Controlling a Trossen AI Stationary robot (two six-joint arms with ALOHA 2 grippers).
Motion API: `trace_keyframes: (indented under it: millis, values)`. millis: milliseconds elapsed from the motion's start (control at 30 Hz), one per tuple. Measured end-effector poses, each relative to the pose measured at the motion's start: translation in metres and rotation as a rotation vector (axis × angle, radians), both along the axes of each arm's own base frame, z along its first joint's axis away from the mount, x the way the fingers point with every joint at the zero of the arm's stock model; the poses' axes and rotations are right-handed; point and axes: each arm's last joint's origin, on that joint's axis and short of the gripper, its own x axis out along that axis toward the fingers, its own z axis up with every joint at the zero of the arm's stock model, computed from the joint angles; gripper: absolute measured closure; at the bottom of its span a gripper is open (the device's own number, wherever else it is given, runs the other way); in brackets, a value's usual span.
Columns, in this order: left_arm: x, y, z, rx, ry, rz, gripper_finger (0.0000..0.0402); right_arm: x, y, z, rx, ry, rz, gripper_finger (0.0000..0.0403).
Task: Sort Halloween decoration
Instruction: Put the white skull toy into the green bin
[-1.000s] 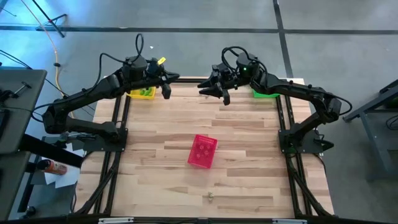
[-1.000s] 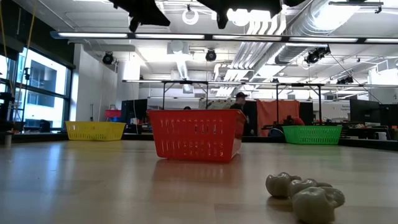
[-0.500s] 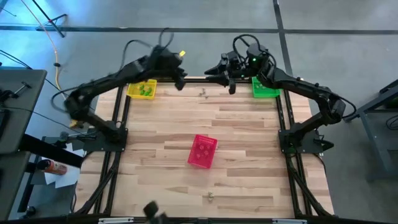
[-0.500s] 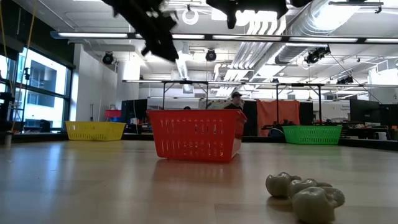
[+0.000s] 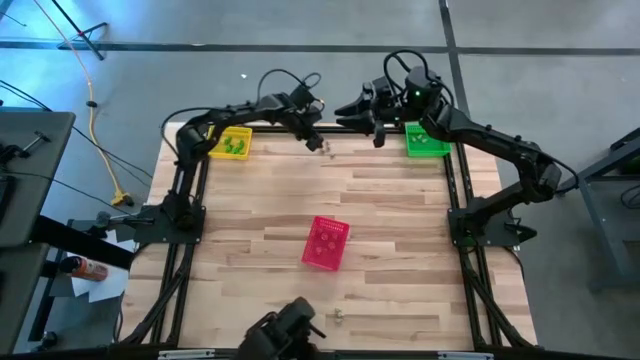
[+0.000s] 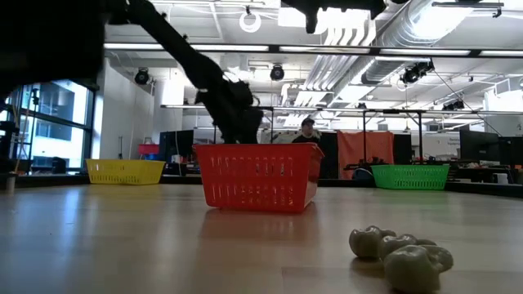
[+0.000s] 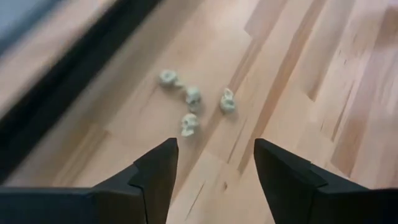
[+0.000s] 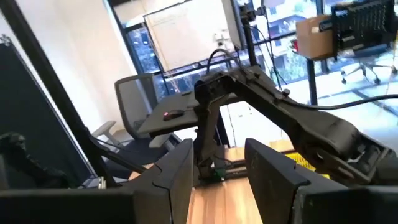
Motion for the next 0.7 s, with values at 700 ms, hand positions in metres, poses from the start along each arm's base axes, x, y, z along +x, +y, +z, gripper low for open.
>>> trace_keyframes:
  millis: [700]
  values:
    - [0.017, -0.001, -0.037, 0.272, 0.059, -0.34, 0.0202, 0.005, 0.005, -0.003, 0.025, 0.03, -0.088, 0.0263]
